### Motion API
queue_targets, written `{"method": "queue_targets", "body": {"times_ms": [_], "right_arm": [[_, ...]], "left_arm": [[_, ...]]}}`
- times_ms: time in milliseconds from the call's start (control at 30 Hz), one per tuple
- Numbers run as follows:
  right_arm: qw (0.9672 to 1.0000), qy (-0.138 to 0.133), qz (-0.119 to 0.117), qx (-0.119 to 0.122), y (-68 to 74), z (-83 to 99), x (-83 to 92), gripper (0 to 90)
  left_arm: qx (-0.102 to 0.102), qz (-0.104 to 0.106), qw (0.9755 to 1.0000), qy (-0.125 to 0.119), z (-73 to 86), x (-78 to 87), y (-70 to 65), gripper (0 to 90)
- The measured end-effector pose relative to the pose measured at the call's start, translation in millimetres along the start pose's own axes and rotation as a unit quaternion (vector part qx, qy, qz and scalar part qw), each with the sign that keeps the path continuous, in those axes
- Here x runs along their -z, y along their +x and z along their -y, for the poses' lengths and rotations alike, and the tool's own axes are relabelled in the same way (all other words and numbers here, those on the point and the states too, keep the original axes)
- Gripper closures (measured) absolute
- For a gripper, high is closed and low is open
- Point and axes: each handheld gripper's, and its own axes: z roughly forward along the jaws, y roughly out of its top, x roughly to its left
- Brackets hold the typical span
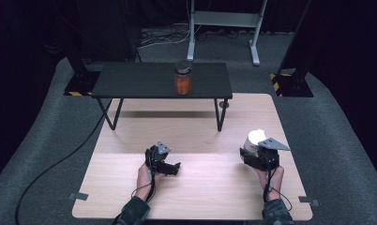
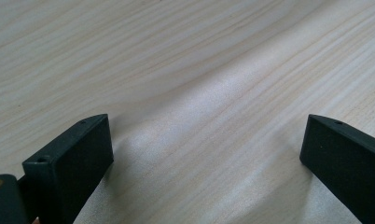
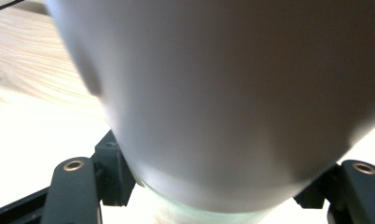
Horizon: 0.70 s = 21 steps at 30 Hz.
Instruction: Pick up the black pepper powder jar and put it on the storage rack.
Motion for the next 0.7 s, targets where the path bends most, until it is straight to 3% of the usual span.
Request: {"method": "queue_targets", "body": {"times_ms": [700], "right_arm": [[0.9997,-0.007,-0.008,0.023,4.2,-29.8,2.0,29.7]], "left_arm": [[0.0,0.001,1.0,0.0,0.1,0.0,0.3,2.1]]}}
